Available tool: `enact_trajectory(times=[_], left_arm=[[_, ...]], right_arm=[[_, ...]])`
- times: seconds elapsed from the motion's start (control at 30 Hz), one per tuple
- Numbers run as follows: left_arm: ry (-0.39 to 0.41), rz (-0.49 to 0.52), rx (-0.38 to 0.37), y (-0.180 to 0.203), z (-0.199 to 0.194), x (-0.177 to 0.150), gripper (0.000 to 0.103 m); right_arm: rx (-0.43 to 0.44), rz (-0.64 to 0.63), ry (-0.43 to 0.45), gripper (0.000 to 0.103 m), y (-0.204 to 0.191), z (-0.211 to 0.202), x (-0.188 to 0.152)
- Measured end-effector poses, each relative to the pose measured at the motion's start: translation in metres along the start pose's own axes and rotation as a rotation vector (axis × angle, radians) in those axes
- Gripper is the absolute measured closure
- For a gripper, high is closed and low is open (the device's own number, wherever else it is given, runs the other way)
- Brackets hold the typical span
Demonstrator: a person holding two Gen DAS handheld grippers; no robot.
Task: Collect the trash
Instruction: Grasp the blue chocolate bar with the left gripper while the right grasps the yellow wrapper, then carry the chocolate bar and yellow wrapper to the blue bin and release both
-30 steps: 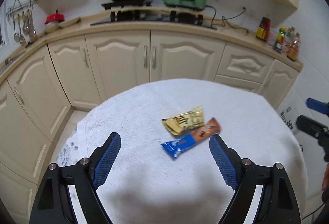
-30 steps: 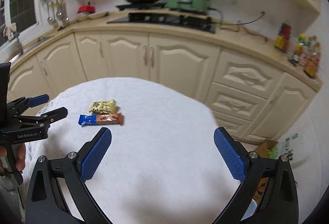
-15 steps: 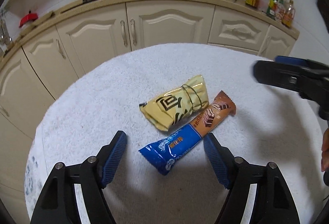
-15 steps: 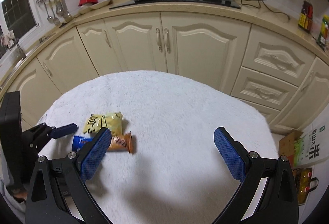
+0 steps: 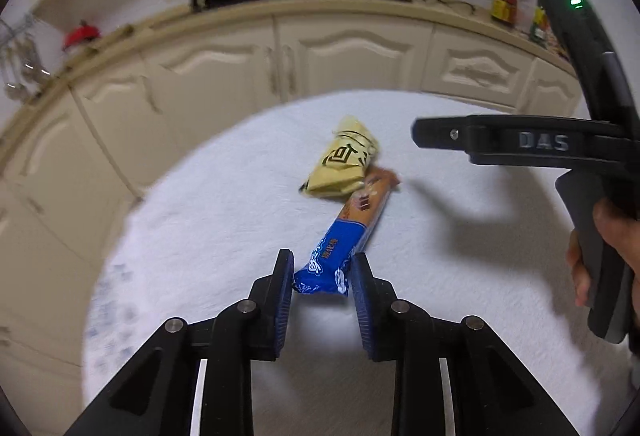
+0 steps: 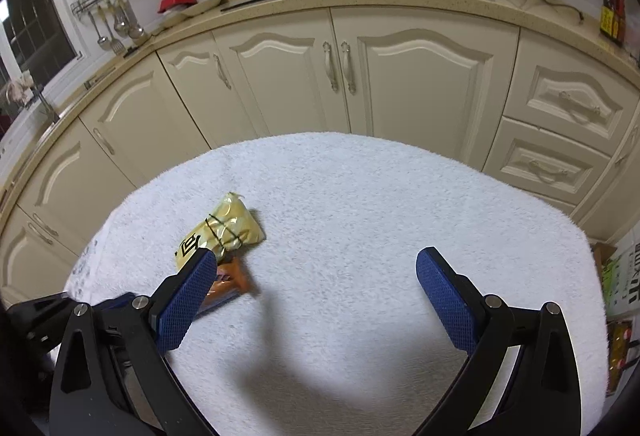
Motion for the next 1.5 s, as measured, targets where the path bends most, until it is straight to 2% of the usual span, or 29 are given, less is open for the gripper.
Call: enact_trajectory(times=[0.03, 0.2, 0.4, 0.47, 0.63, 0.7, 0.77, 0.87, 0.93, 1.0, 1.03, 1.07, 1.13, 1.17, 1.33, 1.5], left_arm=[[0.010, -0.010, 0.029, -0.005, -0.006, -0.003, 0.079], [0.002, -0.077, 0.079, -0.027, -0.016, -0.026, 0.080], [-0.009, -0.145, 0.099, -0.040, -0.027, -0.051, 0.079], [-0.005, -0.166, 0.078, -0.041, -0.023, -0.055, 0.079], [0.003, -0.186, 0.055, -0.039, -0.012, -0.053, 0.071], [0.005, -0.196, 0.031, -0.037, -0.007, -0.053, 0.055], [0.006, -0.197, 0.015, -0.034, -0.004, -0.052, 0.049], [0.005, -0.200, 0.012, -0.033, 0.000, -0.050, 0.047], [0.010, -0.213, 0.001, -0.035, 0.002, -0.048, 0.048], [0.011, -0.224, 0.006, -0.036, 0.002, -0.048, 0.057], [0.011, -0.229, 0.014, -0.037, 0.003, -0.048, 0.062], [0.011, -0.234, 0.022, -0.039, 0.003, -0.047, 0.072], [0.015, -0.244, 0.007, -0.042, 0.004, -0.047, 0.078], [0.019, -0.247, -0.005, -0.042, 0.004, -0.047, 0.085], [0.021, -0.249, 0.002, -0.040, 0.005, -0.047, 0.088], [0.038, -0.192, 0.041, -0.028, -0.009, -0.046, 0.088]], right_arm=[[-0.002, 0.004, -0.002, 0.002, -0.001, 0.001, -0.001], [0.008, 0.019, -0.002, 0.001, -0.018, 0.007, 0.000], [0.071, 0.043, -0.022, 0.001, -0.049, 0.031, 0.005], [0.080, 0.066, -0.030, 0.001, -0.054, 0.040, 0.007], [0.086, 0.117, -0.053, 0.001, -0.065, 0.059, 0.011], [0.055, 0.091, -0.048, 0.000, -0.069, 0.062, 0.011], [0.032, 0.065, -0.043, 0.000, -0.073, 0.065, 0.012], [-0.032, -0.026, -0.041, 0.006, -0.081, 0.069, 0.008], [-0.072, -0.093, -0.034, 0.023, -0.085, 0.069, 0.005], [-0.097, -0.150, -0.026, 0.031, -0.087, 0.068, 0.001], [-0.093, -0.166, -0.027, 0.033, -0.086, 0.067, -0.001], [-0.092, -0.177, -0.024, 0.033, -0.085, 0.065, -0.002], [-0.087, -0.188, -0.019, 0.034, -0.082, 0.061, -0.005], [-0.082, -0.190, -0.019, 0.034, -0.081, 0.058, -0.007], [-0.069, -0.203, -0.016, 0.036, -0.075, 0.036, -0.026], [-0.052, -0.214, -0.012, 0.036, -0.067, 0.000, -0.055]])
Point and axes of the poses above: each gripper's, at about its wrist camera, not at the fingertips, and z roughly the way its jaws point, y to its right, x to its top, the point moved 5 cm from there along z, roughly the way its jaws point, and after that the axes turned 4 degrees about z, right-handed, at the moved point
